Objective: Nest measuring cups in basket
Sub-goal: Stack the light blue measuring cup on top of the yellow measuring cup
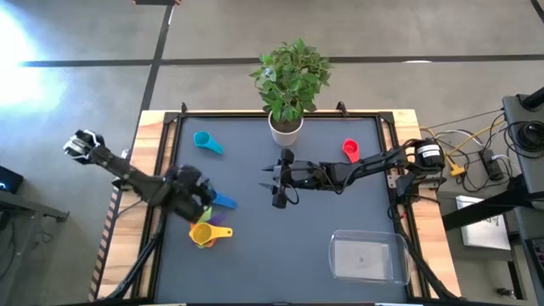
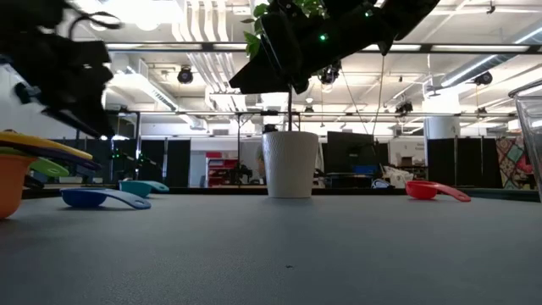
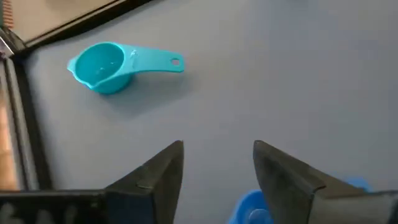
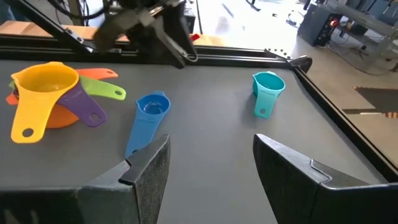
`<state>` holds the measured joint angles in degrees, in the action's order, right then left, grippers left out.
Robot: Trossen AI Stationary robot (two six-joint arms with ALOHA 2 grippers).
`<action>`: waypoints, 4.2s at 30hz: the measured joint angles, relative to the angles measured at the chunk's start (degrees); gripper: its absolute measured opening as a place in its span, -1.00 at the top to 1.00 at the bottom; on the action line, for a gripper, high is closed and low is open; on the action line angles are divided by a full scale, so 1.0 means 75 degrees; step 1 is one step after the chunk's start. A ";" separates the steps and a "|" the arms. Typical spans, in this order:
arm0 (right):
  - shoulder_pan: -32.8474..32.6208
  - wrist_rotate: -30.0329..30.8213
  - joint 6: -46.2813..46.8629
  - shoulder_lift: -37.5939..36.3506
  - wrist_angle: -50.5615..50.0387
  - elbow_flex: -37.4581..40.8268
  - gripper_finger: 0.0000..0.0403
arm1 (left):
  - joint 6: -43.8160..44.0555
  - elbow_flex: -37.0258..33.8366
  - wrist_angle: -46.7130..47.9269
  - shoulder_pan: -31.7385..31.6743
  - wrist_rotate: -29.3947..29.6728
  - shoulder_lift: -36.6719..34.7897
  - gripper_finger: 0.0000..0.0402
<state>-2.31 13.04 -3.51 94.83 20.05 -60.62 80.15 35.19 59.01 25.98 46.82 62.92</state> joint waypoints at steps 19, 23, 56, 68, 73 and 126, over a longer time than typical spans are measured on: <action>-0.0023 -0.0027 0.0006 0.0003 -0.0627 0.0041 -0.09 | -0.8650 0.0841 -0.2211 -0.6951 -0.4235 -0.0108 -0.04; -0.0023 -0.0026 0.0006 0.0003 -0.0638 0.0041 -0.09 | -0.9376 0.0888 -0.2105 -0.7627 -0.4312 0.0146 -0.14; -0.0108 -0.0204 -0.0103 0.0003 -0.0642 0.0048 -0.09 | -1.1107 0.1450 -0.1979 -0.9253 -0.4020 0.3473 0.61; -0.0114 -0.0213 -0.0137 0.0003 -0.0863 0.0050 -0.09 | -0.8318 0.1850 0.0095 -0.7815 -0.5418 0.1939 0.98; -0.0114 -0.0213 -0.0142 0.0003 -0.0889 0.0052 -0.09 | -0.6496 0.1855 0.0820 -0.6022 -0.5854 0.0508 0.99; -0.0143 -0.0201 0.0417 0.0003 -0.0810 0.0055 -0.09 | -0.1106 0.4606 0.1566 0.2631 -0.5247 0.3825 1.00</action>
<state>-3.38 11.53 -0.38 94.85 13.98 -60.20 71.85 69.73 70.75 45.71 7.47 91.61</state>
